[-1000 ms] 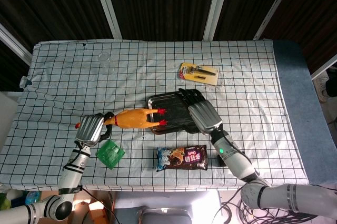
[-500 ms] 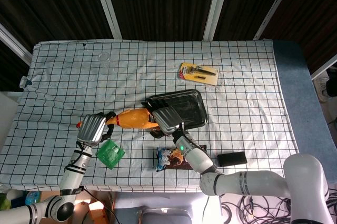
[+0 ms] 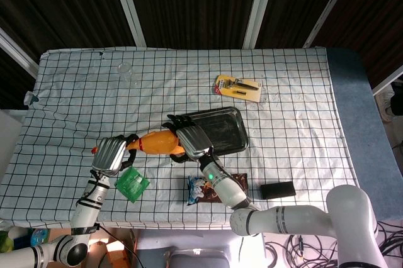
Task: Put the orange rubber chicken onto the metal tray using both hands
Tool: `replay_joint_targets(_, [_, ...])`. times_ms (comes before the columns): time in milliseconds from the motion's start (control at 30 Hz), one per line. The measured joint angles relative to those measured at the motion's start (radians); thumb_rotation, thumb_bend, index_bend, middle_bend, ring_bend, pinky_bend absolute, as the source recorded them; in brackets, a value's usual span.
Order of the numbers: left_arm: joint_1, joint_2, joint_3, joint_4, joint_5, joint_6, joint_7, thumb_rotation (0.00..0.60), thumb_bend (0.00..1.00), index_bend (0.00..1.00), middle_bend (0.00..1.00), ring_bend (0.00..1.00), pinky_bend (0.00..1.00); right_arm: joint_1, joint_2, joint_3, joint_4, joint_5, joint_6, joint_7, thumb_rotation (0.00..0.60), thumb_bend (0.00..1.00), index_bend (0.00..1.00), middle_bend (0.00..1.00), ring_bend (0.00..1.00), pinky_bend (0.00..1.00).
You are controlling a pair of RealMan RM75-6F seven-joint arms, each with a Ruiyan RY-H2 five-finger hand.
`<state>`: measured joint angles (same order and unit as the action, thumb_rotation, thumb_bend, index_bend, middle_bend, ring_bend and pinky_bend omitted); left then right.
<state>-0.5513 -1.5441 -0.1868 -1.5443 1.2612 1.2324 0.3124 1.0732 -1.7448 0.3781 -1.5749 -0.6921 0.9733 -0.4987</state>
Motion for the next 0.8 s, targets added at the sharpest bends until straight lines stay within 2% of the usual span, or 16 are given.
replay_joint_targets(67, [-0.002, -0.003, 0.0, 0.002, 0.001, -0.003, -0.002, 0.6, 0.78, 0.62, 0.82, 0.56, 0.8, 0.0, -0.001, 0.001, -0.001, -0.005, 0.006, 0.007, 0.6, 0.19, 0.4, 0.27, 0.14, 0.28])
replay_joint_targets(100, [-0.002, -0.004, 0.0, 0.003, 0.001, -0.004, -0.004, 0.6, 0.78, 0.62, 0.82, 0.56, 0.8, 0.0, -0.003, 0.0, 0.001, -0.01, 0.013, 0.007, 0.6, 0.2, 0.46, 0.31, 0.2, 0.34])
replay_joint_targets(133, [-0.003, -0.005, 0.001, 0.004, 0.002, -0.005, -0.005, 0.6, 0.78, 0.62, 0.82, 0.56, 0.8, 0.001, -0.006, -0.003, 0.004, -0.014, 0.017, 0.007, 0.6, 0.21, 0.55, 0.36, 0.3, 0.45])
replay_joint_targets(200, [-0.004, -0.007, 0.001, 0.005, 0.004, -0.007, -0.005, 0.6, 0.78, 0.62, 0.82, 0.56, 0.8, 0.002, -0.016, -0.008, 0.011, -0.022, 0.026, 0.007, 0.6, 0.23, 0.65, 0.43, 0.42, 0.58])
replay_joint_targets(267, [-0.004, -0.007, 0.004, 0.004, 0.005, -0.008, -0.003, 0.6, 0.79, 0.62, 0.83, 0.56, 0.8, 0.003, -0.022, -0.012, 0.019, -0.034, 0.036, 0.006, 0.6, 0.27, 0.76, 0.53, 0.53, 0.68])
replay_joint_targets(333, [-0.003, -0.003, 0.006, -0.001, 0.003, -0.011, 0.001, 0.6, 0.8, 0.62, 0.83, 0.56, 0.8, 0.004, -0.035, -0.017, 0.032, -0.052, 0.054, 0.004, 0.6, 0.36, 0.92, 0.69, 0.7, 0.85])
replay_joint_targets(433, [-0.002, 0.002, 0.006, -0.011, -0.006, -0.015, 0.007, 0.6, 0.8, 0.62, 0.83, 0.56, 0.8, 0.004, -0.055, -0.024, 0.054, -0.095, 0.088, 0.002, 0.6, 0.45, 1.0, 0.81, 0.84, 0.98])
replay_joint_targets(533, [-0.001, 0.004, 0.006, -0.012, -0.01, -0.018, 0.007, 0.6, 0.8, 0.62, 0.83, 0.56, 0.8, 0.002, -0.073, -0.035, 0.08, -0.155, 0.113, 0.006, 0.6, 0.5, 1.0, 0.84, 0.87, 1.0])
replay_joint_targets(700, [-0.001, 0.006, 0.008, -0.013, -0.013, -0.026, 0.004, 0.6, 0.8, 0.62, 0.83, 0.56, 0.8, -0.009, -0.084, -0.05, 0.106, -0.192, 0.125, 0.006, 0.6, 0.51, 1.0, 0.85, 0.85, 0.98])
replay_joint_targets(733, [-0.002, 0.007, 0.009, -0.013, -0.016, -0.029, 0.004, 0.6, 0.8, 0.62, 0.83, 0.56, 0.8, -0.011, -0.084, -0.049, 0.102, -0.187, 0.124, 0.006, 0.6, 0.49, 0.96, 0.82, 0.78, 0.92])
replay_joint_targets(800, [-0.002, 0.008, 0.009, -0.012, -0.02, -0.034, 0.006, 0.6, 0.8, 0.62, 0.83, 0.56, 0.8, -0.016, -0.077, -0.047, 0.087, -0.176, 0.112, 0.01, 0.6, 0.43, 0.72, 0.66, 0.57, 0.69])
